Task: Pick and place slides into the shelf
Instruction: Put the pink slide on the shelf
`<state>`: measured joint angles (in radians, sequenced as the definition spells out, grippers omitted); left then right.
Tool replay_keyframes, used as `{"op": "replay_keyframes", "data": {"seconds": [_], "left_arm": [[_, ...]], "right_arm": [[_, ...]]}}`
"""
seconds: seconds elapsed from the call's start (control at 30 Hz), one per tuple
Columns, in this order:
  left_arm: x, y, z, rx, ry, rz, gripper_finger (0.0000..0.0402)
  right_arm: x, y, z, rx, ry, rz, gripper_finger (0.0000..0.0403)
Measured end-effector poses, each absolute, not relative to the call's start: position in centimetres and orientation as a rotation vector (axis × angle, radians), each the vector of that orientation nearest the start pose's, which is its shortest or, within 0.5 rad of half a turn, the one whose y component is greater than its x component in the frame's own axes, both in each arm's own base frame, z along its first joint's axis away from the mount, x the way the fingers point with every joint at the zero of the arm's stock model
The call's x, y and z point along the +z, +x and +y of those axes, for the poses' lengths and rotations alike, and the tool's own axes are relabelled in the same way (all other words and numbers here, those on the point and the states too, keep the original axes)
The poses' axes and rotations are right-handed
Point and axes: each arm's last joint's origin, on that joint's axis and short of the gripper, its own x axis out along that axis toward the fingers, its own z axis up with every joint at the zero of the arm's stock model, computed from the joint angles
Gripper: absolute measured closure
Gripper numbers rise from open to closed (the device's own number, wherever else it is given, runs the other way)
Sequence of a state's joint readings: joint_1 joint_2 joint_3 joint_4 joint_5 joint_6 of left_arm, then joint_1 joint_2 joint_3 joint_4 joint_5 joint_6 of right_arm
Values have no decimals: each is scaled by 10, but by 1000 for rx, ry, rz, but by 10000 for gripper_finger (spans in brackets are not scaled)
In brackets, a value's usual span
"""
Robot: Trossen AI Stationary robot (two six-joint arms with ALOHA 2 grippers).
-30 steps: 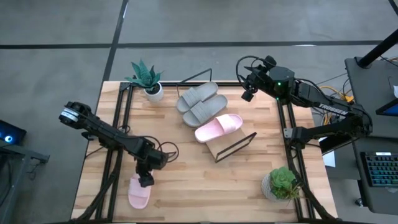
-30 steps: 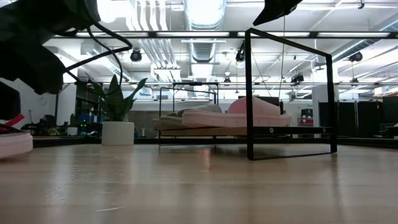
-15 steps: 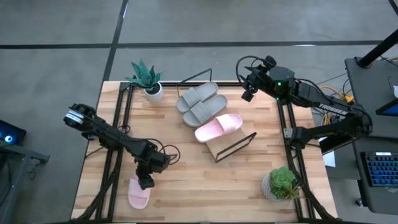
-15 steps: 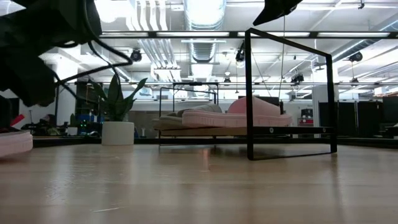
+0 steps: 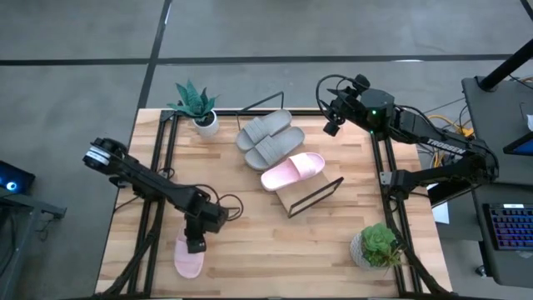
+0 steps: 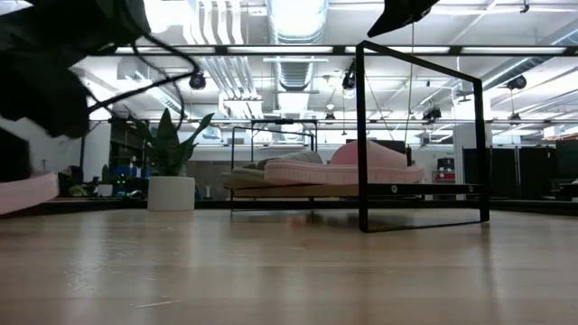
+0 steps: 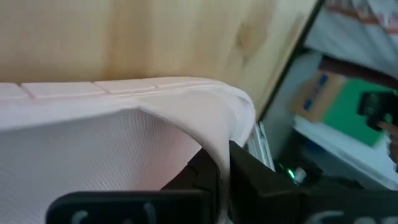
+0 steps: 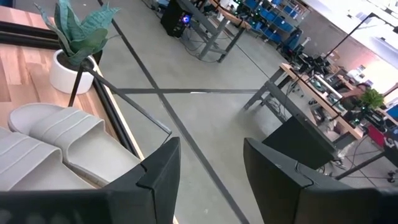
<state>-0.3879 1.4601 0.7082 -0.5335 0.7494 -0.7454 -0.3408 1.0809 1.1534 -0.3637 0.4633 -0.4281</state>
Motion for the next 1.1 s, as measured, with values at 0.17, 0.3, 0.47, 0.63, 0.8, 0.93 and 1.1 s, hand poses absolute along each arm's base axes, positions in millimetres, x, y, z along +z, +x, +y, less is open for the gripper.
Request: {"op": "replay_keyframes", "data": {"seconds": [0.17, 0.3, 0.47, 0.63, 0.8, 0.93, 1.1], "left_arm": [[178, 214, -98, -307, -672, 1433, 400], [201, 213, -91, -180, -553, 1225, 401], [226, 204, -78, 11, -434, 980, 401], [246, 195, -67, 151, -307, 780, 401], [265, 193, -61, 222, -171, 579, 401], [282, 200, -59, 291, 31, 391, 401], [309, 210, -59, 402, 268, 163, 401]], "right_arm": [[387, 208, -88, -723, -418, 464, 236], [387, 208, -88, -723, -418, 464, 236], [387, 208, -88, -724, -413, 462, 236], [387, 208, -88, -725, -407, 459, 236], [387, 209, -87, -706, -384, 446, 236], [387, 213, -82, -497, -362, 398, 236], [389, 220, -74, -186, -313, 282, 236]]}}
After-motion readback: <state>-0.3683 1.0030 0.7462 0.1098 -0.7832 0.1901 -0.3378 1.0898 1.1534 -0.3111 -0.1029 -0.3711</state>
